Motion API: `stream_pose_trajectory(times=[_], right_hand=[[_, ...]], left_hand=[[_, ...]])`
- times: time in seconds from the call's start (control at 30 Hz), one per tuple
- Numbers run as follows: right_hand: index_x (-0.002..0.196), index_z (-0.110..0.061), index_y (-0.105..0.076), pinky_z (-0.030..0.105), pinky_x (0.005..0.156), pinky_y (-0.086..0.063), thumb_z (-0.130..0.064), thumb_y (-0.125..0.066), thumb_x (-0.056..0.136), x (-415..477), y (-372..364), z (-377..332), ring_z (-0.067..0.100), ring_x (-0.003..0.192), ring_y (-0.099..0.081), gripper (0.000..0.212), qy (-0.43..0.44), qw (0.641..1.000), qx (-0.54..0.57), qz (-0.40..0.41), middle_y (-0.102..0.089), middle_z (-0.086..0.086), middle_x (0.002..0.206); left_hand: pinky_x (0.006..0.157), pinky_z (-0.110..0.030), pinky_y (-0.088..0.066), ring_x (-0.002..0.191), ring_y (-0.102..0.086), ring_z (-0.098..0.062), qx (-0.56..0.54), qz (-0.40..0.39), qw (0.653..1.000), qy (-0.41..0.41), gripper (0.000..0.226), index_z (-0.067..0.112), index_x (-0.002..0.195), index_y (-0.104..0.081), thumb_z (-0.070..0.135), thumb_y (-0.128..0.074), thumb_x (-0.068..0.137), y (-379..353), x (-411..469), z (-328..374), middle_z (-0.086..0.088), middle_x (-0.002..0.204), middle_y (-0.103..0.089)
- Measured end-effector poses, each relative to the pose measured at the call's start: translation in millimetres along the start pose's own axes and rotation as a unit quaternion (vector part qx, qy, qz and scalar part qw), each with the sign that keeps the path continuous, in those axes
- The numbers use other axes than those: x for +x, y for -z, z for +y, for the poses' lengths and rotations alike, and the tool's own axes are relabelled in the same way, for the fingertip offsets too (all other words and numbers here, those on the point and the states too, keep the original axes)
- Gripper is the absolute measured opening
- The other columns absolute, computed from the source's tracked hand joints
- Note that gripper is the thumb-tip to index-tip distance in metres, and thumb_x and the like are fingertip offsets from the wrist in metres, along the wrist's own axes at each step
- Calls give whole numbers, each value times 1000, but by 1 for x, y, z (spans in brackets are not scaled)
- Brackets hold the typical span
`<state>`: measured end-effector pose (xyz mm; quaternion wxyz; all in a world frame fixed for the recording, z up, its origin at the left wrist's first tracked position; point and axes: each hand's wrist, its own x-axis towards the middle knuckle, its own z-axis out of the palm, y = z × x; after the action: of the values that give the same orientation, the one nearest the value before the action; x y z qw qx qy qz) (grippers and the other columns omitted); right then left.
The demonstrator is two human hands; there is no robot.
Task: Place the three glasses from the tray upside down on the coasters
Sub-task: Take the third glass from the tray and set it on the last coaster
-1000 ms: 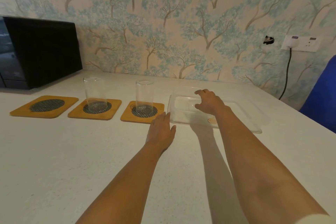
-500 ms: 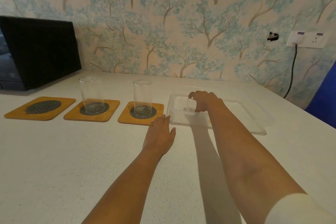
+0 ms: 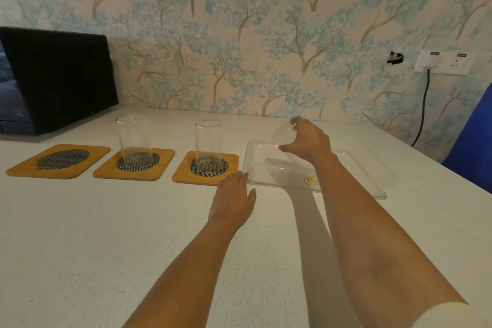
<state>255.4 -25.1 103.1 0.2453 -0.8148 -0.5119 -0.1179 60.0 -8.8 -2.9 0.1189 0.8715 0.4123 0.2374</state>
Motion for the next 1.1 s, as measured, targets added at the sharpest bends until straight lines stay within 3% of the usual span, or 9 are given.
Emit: stream_pose_trajectory(times=[0.07, 0.17, 0.27, 0.37, 0.47, 0.6, 0.73, 1.1], right_hand=[[132, -17, -46, 39, 91, -47, -45, -77, 68, -5, 5, -2, 29, 117, -57, 77, -51, 991, 104, 72, -59, 6, 128], [130, -15, -48, 38, 92, -46, -47, -77, 68, -10, 16, -8, 27, 116, -58, 75, -147, 947, 258, 124, -61, 6, 127], [130, -14, -49, 42, 97, -50, -46, -78, 68, -15, 25, -12, 27, 115, -57, 75, -236, 872, 412, 114, -57, 8, 128], [133, -14, -48, 42, 86, -57, -44, -79, 68, -23, 31, -15, 27, 115, -57, 77, -299, 798, 515, 90, -53, 8, 129], [136, -13, -47, 39, 82, -59, -43, -78, 69, -33, 35, -21, 25, 110, -58, 79, -312, 767, 556, 71, -54, 8, 120], [137, -12, -47, 38, 81, -60, -42, -78, 70, -49, 38, -36, 22, 102, -59, 79, -306, 763, 566, 58, -54, 8, 114], [133, -14, -48, 39, 83, -59, -40, -78, 70, -64, 38, -62, 27, 115, -57, 75, -289, 790, 537, 61, -52, 10, 131], [131, -14, -43, 38, 85, -58, -39, -79, 70, -94, 26, -167, 26, 112, -58, 75, -232, 832, 501, 58, -53, 8, 128]], left_hand=[[120, -38, -19, 143, -25, -22, 2, 3, 1000, -1, 53, 14, 145, -29, 37, -37, 98, 0, -1, 0, -6, 153, -32], [120, -37, -19, 142, -26, -22, 5, 7, 1000, 0, 51, 13, 144, -30, 35, -36, 98, 2, -3, 1, -6, 153, -33], [120, -37, -19, 142, -26, -22, 8, 12, 1000, -4, 50, 13, 144, -30, 34, -35, 99, 4, -8, 2, -6, 152, -33], [120, -37, -19, 143, -25, -22, 8, 7, 1000, -3, 50, 13, 145, -30, 33, -34, 99, 7, -15, -1, -7, 154, -31], [118, -35, -18, 143, -24, -21, 6, 0, 1000, 8, 49, 13, 145, -30, 32, -34, 99, 13, -24, -7, -7, 155, -29], [117, -34, -21, 143, -26, -21, 1, -6, 1000, 15, 49, 13, 144, -31, 31, -34, 99, 24, -39, -17, -6, 154, -30], [116, -33, -22, 142, -28, -20, 14, -5, 1000, 19, 48, 13, 143, -34, 31, -35, 99, 38, -55, -34, -6, 154, -32], [117, -32, -19, 143, -25, -20, 38, -25, 998, 39, 49, 13, 144, -32, 33, -31, 100, 93, -98, -122, -5, 155, -30]])
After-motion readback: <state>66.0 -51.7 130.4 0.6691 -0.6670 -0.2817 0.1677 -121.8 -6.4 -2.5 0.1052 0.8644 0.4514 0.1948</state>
